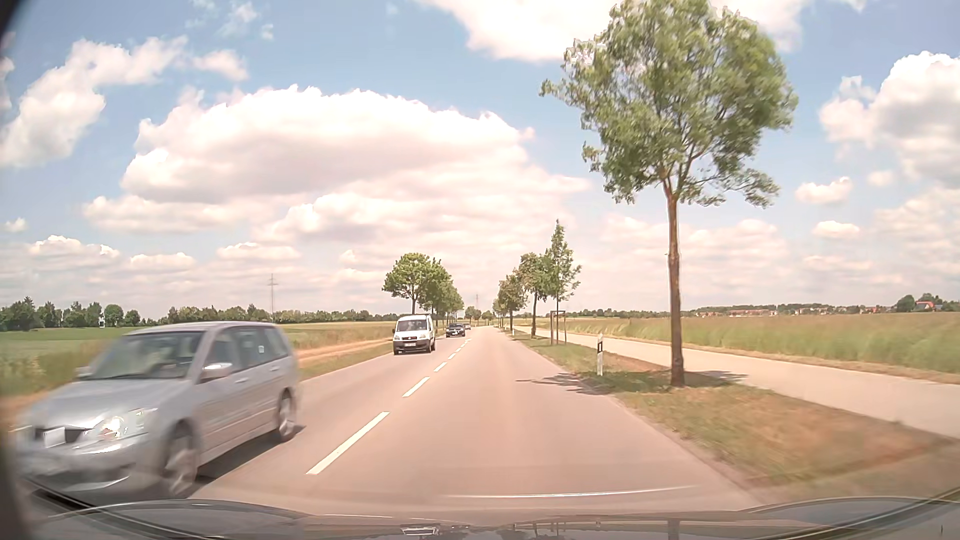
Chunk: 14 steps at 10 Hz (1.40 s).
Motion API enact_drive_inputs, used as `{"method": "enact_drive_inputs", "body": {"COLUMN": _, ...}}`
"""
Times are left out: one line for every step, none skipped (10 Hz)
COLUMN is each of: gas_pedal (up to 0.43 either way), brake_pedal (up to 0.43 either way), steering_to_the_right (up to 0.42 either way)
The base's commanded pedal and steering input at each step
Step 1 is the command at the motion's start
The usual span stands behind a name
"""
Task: Follow the waypoints while adhering to traffic rules and regulations
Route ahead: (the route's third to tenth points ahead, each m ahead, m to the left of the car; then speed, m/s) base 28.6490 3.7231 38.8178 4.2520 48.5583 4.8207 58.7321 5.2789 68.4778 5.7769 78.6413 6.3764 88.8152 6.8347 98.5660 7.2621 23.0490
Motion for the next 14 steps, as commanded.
{"method": "enact_drive_inputs", "body": {"gas_pedal": 0.500, "brake_pedal": 0.006, "steering_to_the_right": -0.017}}
{"method": "enact_drive_inputs", "body": {"gas_pedal": 0.500, "brake_pedal": 0.012, "steering_to_the_right": -0.016}}
{"method": "enact_drive_inputs", "body": {"gas_pedal": 0.500, "brake_pedal": 0.012, "steering_to_the_right": -0.015}}
{"method": "enact_drive_inputs", "body": {"gas_pedal": 0.500, "brake_pedal": 0.012, "steering_to_the_right": -0.015}}
{"method": "enact_drive_inputs", "body": {"gas_pedal": 0.488, "brake_pedal": 0.006, "steering_to_the_right": -0.015}}
{"method": "enact_drive_inputs", "body": {"gas_pedal": 0.488, "brake_pedal": 0.012, "steering_to_the_right": -0.015}}
{"method": "enact_drive_inputs", "body": {"gas_pedal": 0.488, "brake_pedal": 0.012, "steering_to_the_right": -0.015}}
{"method": "enact_drive_inputs", "body": {"gas_pedal": 0.488, "brake_pedal": 0.012, "steering_to_the_right": -0.014}}
{"method": "enact_drive_inputs", "body": {"gas_pedal": 0.488, "brake_pedal": 0.012, "steering_to_the_right": -0.013}}
{"method": "enact_drive_inputs", "body": {"gas_pedal": 0.488, "brake_pedal": 0.012, "steering_to_the_right": -0.011}}
{"method": "enact_drive_inputs", "body": {"gas_pedal": 0.488, "brake_pedal": 0.012, "steering_to_the_right": -0.009}}
{"method": "enact_drive_inputs", "body": {"gas_pedal": 0.488, "brake_pedal": 0.012, "steering_to_the_right": -0.008}}
{"method": "enact_drive_inputs", "body": {"gas_pedal": 0.488, "brake_pedal": 0.012, "steering_to_the_right": -0.006}}
{"method": "enact_drive_inputs", "body": {"gas_pedal": 0.488, "brake_pedal": 0.012, "steering_to_the_right": -0.004}}
